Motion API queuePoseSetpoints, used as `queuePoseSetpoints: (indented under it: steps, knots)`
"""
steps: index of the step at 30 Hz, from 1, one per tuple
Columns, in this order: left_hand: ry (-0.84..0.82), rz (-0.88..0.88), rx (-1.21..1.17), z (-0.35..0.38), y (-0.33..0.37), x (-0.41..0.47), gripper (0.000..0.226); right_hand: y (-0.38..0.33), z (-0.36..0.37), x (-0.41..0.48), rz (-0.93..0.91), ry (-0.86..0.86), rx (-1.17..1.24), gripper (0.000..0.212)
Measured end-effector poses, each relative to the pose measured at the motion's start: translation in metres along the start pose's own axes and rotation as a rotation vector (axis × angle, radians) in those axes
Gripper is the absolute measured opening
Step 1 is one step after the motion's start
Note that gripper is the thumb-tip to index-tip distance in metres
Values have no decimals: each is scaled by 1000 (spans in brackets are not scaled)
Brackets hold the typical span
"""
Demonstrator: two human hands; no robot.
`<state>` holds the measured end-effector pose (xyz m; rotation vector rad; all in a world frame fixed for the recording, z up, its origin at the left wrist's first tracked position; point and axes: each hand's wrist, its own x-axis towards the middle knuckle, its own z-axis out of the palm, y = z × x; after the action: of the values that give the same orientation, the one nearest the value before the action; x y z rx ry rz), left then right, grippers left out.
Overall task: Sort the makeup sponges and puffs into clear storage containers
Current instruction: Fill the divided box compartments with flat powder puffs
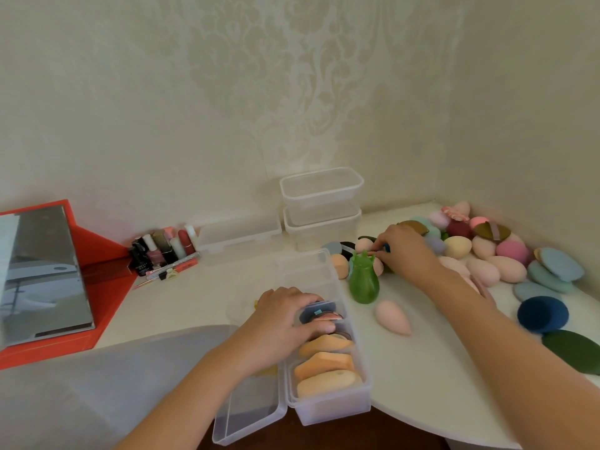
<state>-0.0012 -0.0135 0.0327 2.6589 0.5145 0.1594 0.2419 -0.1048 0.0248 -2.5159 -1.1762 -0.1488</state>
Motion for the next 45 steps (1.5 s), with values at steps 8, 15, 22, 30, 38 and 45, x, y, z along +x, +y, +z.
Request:
queuePoseSetpoints:
  steps: [8, 15, 22, 30, 38, 45]
  knots:
    - [0, 4, -6, 2, 3, 2, 41, -2, -25, -15, 103, 284, 312, 14]
    - [21, 30, -30, 1, 3, 4, 39, -52, -69, -54, -210, 221, 513, 8]
    - [96, 8, -84, 1, 7, -1, 40, -87, -52, -75, -372, -54, 139, 25]
    - [125, -17, -60, 2, 9, -3, 47, -97, -40, -66, -391, -178, -92, 25]
    - [158, 52, 7, 2, 10, -4, 46, -101, -29, -51, -395, -333, -151, 24]
    - [120, -1, 4, 2, 8, -7, 48, -67, -68, -49, -295, -205, 327, 20]
